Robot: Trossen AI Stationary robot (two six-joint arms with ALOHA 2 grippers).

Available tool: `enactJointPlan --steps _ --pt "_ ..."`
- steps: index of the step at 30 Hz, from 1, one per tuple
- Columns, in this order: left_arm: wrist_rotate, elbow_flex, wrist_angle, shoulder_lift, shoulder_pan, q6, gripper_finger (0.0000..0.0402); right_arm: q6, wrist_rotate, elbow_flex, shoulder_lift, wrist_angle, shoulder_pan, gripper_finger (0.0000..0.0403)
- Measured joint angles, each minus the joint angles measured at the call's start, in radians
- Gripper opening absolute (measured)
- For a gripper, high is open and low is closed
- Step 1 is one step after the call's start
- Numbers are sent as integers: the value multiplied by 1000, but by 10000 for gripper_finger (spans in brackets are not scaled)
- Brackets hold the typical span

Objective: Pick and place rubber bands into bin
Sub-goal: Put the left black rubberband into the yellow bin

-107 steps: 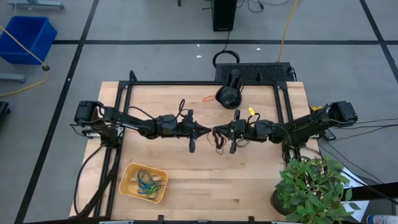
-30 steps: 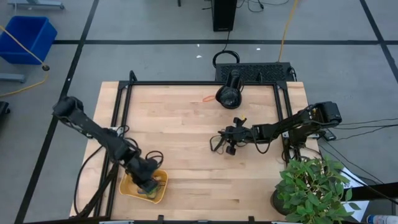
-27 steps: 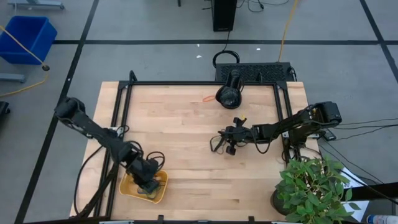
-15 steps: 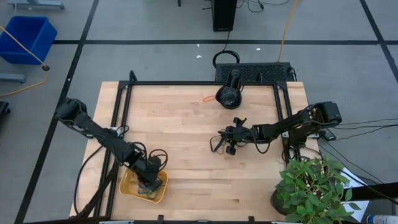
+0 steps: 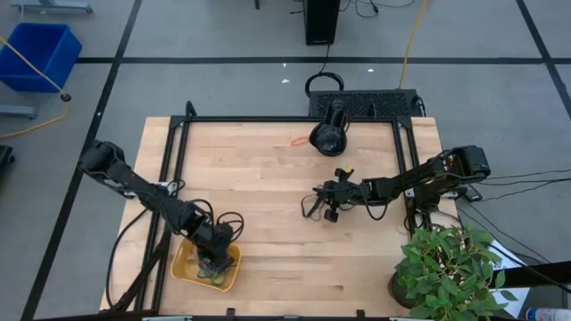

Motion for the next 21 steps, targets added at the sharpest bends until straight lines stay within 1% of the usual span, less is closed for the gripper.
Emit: enactJointPlan --steps 3,7,12,14,16,19,21 --pt "79 0 0 0 12 -8 213 0 0 0 0 0 0 29" --pt "87 0 -2 -32 15 -10 227 0 0 0 0 0 0 29" --pt "88 -1 -31 -91 15 -70 230 0 0 0 0 0 0 29" --pt "62 -1 -27 -126 15 -72 230 0 0 0 0 0 0 29" --pt "11 -1 -13 -168 15 -72 230 0 0 0 0 0 0 29" --pt "-80 -1 -12 -238 15 -69 230 0 1 0 0 3 0 29" --pt "-164 -1 12 -280 15 -61 230 0 1 0 0 9 0 29"
